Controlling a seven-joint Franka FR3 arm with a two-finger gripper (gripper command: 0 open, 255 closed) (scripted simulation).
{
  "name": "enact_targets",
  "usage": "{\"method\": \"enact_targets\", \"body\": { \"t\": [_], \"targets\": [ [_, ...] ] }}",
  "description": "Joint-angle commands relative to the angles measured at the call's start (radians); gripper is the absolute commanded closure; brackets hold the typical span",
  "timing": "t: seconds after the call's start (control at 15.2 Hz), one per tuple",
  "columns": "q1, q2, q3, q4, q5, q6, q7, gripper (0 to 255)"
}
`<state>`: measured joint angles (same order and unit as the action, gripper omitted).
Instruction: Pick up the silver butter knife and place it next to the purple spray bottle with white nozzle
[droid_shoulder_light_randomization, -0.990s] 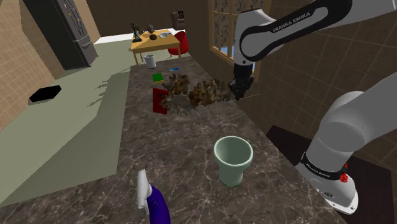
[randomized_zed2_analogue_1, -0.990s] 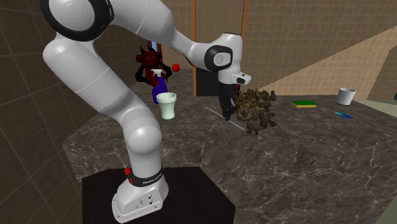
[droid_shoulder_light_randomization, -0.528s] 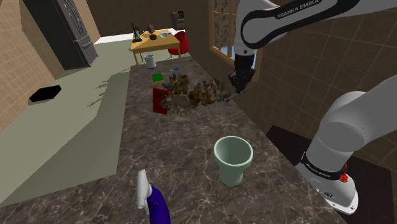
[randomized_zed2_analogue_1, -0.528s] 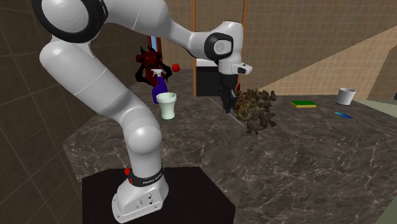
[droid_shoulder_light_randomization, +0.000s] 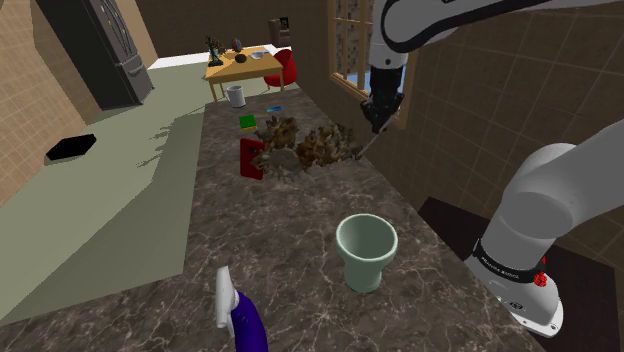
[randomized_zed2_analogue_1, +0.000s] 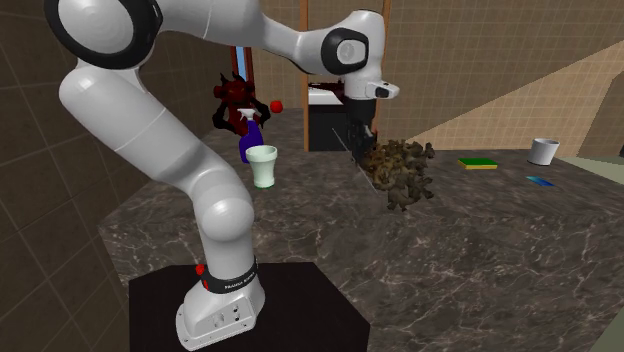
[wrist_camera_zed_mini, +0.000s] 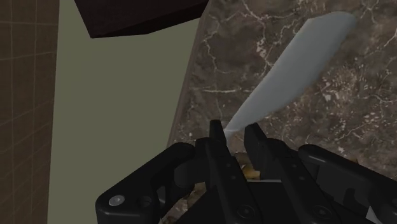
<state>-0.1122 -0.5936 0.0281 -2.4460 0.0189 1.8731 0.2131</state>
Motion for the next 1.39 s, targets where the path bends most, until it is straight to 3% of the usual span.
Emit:
{"method": "enact_targets", "body": {
  "t": [0.0, 1.32],
  "targets": [
    [0.001, 0.0, 0.001, 0.027, 0.0, -0.026, 0.002, 255],
    [-0.001, 0.029, -0.002, 0.319, -0.002, -0.289, 0.003, 255]
  ]
}}
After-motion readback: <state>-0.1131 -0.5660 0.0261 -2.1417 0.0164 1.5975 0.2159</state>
